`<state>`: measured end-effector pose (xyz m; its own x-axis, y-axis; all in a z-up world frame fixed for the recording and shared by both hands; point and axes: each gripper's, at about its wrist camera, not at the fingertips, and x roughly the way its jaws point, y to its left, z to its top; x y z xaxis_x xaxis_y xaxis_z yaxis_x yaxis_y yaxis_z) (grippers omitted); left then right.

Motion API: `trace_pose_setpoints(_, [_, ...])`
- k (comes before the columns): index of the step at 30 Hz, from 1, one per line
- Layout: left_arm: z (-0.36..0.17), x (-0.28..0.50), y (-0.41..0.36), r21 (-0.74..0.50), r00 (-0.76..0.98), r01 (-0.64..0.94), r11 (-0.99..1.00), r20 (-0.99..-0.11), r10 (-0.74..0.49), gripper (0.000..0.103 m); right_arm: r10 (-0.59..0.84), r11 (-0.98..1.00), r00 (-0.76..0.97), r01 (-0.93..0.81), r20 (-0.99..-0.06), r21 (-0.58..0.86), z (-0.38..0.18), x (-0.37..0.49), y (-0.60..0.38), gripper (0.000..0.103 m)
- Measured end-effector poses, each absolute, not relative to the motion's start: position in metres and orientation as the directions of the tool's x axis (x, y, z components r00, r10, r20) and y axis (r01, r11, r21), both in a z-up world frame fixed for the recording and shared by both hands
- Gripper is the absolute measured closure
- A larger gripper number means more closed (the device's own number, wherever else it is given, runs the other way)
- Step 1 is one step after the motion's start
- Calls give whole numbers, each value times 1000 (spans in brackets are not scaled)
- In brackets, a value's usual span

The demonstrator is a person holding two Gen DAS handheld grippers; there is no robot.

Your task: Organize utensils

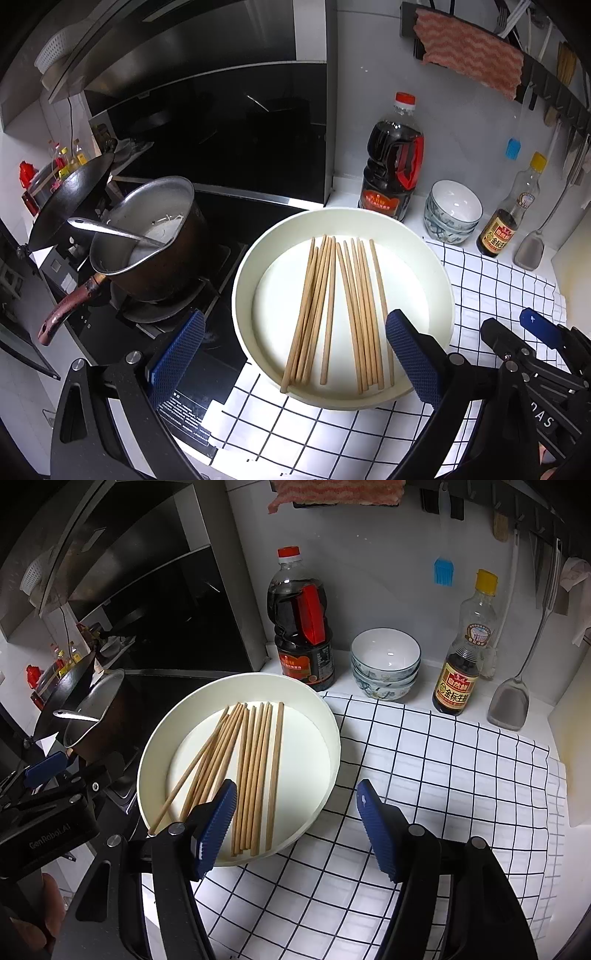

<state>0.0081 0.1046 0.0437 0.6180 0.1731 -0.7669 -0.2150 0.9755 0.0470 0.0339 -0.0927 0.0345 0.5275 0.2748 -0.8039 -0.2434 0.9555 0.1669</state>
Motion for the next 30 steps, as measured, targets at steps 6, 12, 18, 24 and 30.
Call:
trace_pose_setpoints(6, [47, 8, 106, 43, 627, -218, 975, -759, 174, 6, 273, 956, 535, -246, -800, 162, 37, 34, -92, 39])
trace_pose_setpoints(12, [46, 8, 107, 41, 624, -218, 975, -763, 171, 6, 274, 955, 533, -249, -801, 161, 37, 34, -90, 39])
trace_pose_setpoints(18, [45, 9, 108, 34, 623, -217, 976, -764, 165, 6, 275, 955, 531, -251, -802, 161, 37, 34, -88, 39])
trace_pose_setpoints(24, [45, 7, 108, 26, 629, -215, 976, -761, 159, 6, 275, 954, 530, -251, -802, 161, 36, 34, -88, 39])
trace_pose_setpoints(30, [43, 8, 108, 32, 612, -225, 974, -773, 167, 6, 274, 955, 530, -251, -802, 160, 36, 34, -87, 39])
